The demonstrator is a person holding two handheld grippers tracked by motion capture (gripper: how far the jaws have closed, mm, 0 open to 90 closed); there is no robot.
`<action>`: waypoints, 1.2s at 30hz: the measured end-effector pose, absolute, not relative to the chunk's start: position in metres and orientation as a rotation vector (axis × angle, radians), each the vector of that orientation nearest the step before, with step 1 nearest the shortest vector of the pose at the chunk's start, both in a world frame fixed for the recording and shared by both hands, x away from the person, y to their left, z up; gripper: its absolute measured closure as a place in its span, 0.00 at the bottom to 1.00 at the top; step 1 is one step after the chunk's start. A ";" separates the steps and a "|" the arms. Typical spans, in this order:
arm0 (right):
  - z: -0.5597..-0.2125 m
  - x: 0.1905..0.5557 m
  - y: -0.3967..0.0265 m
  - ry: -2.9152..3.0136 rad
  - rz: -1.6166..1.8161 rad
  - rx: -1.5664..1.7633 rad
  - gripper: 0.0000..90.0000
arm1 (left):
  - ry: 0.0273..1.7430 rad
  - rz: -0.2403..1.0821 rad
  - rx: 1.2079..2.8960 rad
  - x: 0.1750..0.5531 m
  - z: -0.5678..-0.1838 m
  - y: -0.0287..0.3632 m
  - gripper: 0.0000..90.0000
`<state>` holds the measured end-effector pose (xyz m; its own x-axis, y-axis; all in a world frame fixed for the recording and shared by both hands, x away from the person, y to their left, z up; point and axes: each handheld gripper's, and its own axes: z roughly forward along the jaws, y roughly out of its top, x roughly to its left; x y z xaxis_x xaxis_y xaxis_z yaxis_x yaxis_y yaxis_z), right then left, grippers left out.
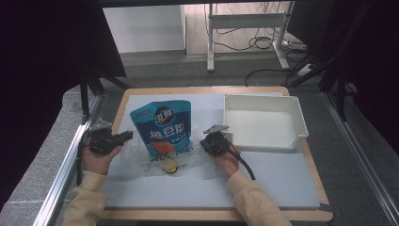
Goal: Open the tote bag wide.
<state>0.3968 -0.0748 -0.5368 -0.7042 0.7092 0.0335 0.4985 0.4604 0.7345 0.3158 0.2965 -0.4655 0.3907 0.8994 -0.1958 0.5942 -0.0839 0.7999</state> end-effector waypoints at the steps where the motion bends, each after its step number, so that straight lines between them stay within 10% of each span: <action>1: -0.537 0.397 -0.075 2.438 1.087 1.036 0.96 | 1.309 0.446 1.782 0.316 -0.469 0.298 0.95; 36: -0.538 0.402 -0.071 2.379 1.055 1.015 0.97 | 1.429 0.425 1.930 0.333 -0.547 0.293 0.95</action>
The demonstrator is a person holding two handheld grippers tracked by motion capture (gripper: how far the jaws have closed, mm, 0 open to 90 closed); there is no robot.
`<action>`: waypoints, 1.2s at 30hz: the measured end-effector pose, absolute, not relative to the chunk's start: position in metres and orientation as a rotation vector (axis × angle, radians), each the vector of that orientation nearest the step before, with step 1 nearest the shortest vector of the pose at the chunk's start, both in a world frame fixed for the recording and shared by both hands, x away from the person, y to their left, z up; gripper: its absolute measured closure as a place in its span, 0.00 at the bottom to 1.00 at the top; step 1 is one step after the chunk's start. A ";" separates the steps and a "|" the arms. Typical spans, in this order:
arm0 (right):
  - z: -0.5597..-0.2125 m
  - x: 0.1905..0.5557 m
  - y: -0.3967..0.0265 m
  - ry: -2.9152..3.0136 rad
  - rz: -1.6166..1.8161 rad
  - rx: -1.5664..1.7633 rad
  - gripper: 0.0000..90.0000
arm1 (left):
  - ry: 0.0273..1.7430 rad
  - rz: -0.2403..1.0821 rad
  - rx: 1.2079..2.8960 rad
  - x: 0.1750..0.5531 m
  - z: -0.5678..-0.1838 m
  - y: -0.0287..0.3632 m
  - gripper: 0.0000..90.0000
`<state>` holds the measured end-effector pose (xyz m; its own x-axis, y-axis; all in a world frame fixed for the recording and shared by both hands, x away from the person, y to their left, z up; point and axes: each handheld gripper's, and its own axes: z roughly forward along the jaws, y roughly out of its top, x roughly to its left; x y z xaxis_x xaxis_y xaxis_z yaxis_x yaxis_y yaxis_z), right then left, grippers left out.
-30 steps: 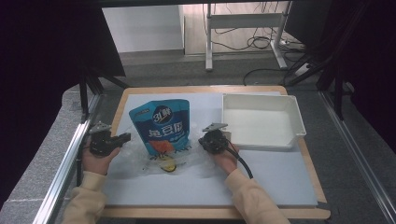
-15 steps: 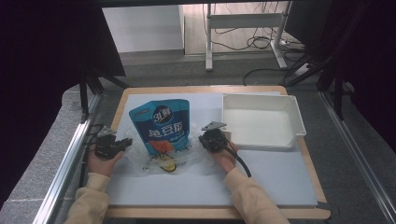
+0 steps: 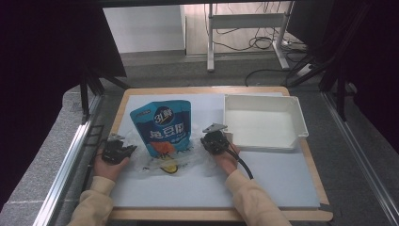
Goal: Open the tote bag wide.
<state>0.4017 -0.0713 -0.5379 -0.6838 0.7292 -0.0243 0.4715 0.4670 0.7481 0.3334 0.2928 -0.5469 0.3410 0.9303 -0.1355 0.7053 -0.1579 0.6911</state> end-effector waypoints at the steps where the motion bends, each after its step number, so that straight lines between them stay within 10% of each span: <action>1: -0.538 0.402 -0.071 2.379 1.055 1.016 0.97 | 1.425 0.427 1.937 0.333 -0.547 0.292 0.95; 14: -0.538 0.401 -0.072 2.378 1.073 1.038 0.94 | 1.434 0.389 1.891 0.333 -0.550 0.296 0.93; 26: -0.494 0.385 -0.083 2.271 1.299 1.020 0.57 | 1.429 0.391 1.889 0.332 -0.550 0.295 0.92; 36: -0.448 0.363 -0.089 2.227 1.464 0.930 0.64 | 1.424 0.389 1.894 0.332 -0.550 0.295 0.92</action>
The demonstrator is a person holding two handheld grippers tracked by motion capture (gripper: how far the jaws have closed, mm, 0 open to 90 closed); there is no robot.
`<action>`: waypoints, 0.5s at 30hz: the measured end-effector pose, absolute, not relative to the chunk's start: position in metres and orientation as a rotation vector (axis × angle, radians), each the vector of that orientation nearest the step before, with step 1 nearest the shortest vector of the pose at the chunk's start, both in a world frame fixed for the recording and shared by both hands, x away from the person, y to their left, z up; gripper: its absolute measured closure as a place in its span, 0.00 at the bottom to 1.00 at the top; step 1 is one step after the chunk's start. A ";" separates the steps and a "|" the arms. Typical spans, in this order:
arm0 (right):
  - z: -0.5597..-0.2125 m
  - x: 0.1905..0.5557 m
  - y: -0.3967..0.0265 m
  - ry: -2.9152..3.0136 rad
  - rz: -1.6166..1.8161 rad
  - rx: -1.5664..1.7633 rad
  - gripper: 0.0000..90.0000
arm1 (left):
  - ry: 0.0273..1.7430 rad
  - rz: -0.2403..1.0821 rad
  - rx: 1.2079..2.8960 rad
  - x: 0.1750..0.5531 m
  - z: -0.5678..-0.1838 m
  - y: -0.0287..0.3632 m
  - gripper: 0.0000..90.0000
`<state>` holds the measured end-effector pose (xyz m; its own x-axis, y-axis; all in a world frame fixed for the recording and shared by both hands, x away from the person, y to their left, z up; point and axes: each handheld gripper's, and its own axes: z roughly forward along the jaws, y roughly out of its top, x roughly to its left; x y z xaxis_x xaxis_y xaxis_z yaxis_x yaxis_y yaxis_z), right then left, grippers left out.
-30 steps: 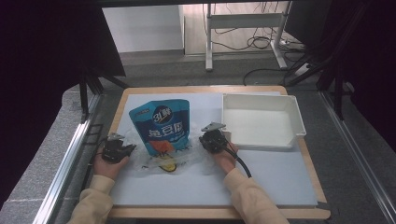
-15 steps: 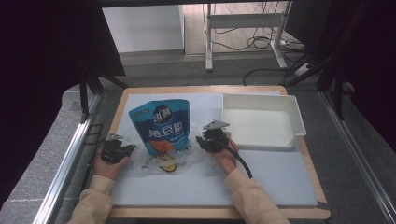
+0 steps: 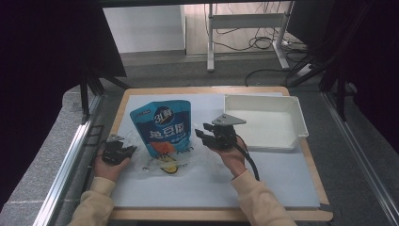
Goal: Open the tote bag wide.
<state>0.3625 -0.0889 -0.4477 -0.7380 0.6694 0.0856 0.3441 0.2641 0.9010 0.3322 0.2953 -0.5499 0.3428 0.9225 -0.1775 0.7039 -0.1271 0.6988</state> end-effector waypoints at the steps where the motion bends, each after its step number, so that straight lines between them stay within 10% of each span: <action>1: -0.442 0.358 -0.087 2.241 1.503 0.915 0.70 | 1.424 0.388 1.897 0.332 -0.550 0.295 0.92; 8: -0.445 0.338 -0.052 2.399 1.492 0.764 0.96 | 1.418 0.390 1.902 0.332 -0.549 0.294 0.92; 15: -0.466 0.325 -0.004 2.546 1.457 0.655 0.99 | 1.416 0.389 1.902 0.333 -0.550 0.294 0.92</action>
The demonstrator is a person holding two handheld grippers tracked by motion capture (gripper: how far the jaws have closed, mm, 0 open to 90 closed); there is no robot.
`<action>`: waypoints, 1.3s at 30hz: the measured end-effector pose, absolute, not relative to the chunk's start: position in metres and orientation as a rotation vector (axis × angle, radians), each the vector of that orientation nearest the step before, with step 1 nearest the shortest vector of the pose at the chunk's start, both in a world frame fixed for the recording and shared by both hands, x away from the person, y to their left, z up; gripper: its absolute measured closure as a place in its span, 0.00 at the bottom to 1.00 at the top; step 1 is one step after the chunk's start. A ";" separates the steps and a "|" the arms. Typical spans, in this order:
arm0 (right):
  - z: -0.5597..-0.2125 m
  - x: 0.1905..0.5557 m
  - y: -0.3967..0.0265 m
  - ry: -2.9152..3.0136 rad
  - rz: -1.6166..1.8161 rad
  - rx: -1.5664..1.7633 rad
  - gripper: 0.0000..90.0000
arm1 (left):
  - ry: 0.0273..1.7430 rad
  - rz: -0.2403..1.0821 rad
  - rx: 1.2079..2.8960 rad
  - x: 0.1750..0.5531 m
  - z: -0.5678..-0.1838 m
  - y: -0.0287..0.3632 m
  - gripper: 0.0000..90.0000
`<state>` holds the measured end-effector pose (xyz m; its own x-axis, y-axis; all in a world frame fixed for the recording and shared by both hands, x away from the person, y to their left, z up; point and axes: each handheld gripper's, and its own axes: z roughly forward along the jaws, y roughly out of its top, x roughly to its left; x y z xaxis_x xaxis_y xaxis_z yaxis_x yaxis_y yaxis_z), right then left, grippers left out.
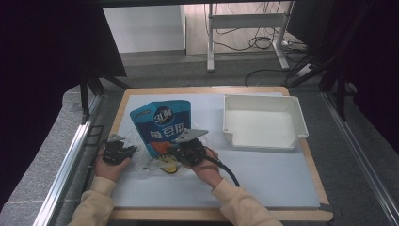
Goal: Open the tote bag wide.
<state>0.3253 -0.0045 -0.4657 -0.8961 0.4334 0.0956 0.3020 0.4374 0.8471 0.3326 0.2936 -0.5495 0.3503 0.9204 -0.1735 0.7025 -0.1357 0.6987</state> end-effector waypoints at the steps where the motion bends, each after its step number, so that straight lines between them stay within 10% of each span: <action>1: -0.479 0.326 0.014 2.579 1.424 0.656 0.99 | 1.415 0.390 1.902 0.333 -0.550 0.294 0.92; 25: -0.547 0.297 0.061 2.801 1.252 0.545 0.99 | 1.413 0.385 1.904 0.333 -0.550 0.294 0.92; 39: -0.472 0.314 -0.019 2.565 1.419 0.686 0.99 | 1.413 0.389 1.903 0.333 -0.550 0.294 0.91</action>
<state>0.3142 -0.0190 -0.4724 -0.8880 0.4482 0.1026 0.3252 0.4544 0.8293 0.3328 0.2939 -0.5498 0.3523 0.9197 -0.1734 0.7012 -0.1366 0.6998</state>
